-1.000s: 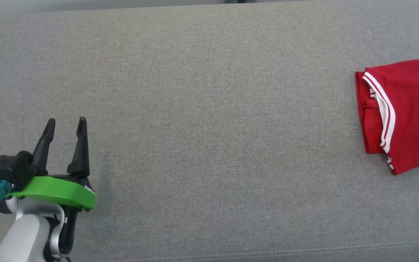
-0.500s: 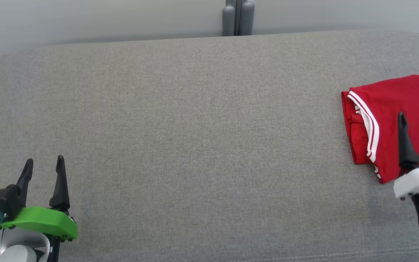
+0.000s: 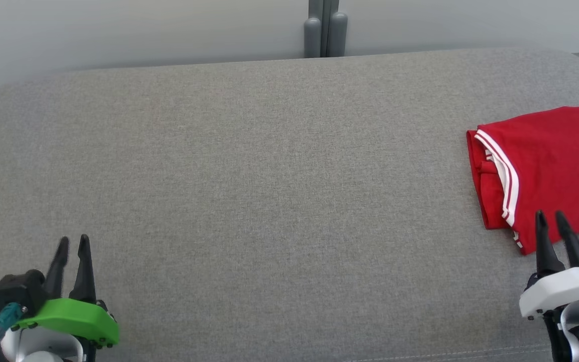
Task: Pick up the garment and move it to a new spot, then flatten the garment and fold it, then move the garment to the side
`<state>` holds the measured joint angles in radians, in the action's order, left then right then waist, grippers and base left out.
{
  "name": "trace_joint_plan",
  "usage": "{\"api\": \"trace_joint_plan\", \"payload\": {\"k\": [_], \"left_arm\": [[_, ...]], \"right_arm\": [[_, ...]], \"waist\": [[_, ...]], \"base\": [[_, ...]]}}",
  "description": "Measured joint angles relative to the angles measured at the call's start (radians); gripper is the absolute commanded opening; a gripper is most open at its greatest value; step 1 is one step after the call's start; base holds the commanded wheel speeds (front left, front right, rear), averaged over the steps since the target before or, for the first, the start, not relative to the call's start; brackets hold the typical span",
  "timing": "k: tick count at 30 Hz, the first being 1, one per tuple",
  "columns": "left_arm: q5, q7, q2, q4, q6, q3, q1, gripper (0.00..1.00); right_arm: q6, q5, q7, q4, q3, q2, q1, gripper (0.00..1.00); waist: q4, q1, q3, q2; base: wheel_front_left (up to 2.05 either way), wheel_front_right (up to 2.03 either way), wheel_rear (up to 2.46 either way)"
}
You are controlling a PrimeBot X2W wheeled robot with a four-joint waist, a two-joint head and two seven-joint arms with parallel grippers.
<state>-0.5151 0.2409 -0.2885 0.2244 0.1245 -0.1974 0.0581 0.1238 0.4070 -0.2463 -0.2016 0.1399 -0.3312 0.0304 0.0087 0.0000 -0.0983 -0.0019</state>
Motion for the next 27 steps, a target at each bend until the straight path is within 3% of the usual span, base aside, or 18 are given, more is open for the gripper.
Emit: {"api": "trace_joint_plan", "payload": {"k": [6, 27], "left_arm": [[-0.007, -0.004, 0.061, 0.054, -0.001, -0.022, -0.028, 0.00], [-0.211, -0.065, 0.088, 0.053, -0.041, 0.031, -0.028, 0.00]], "right_arm": [[-0.001, 0.009, 0.007, -0.053, 0.023, 0.075, 0.026, 0.00], [-0.044, 0.228, 0.063, -0.052, -0.026, 0.111, 0.022, 0.00]], "waist": [[0.000, 0.0000, 0.000, 0.0000], [-0.002, 0.0000, 0.019, 0.0000]], "base": [[0.00, 0.00, 0.00], [0.00, 0.00, 0.00]]}}
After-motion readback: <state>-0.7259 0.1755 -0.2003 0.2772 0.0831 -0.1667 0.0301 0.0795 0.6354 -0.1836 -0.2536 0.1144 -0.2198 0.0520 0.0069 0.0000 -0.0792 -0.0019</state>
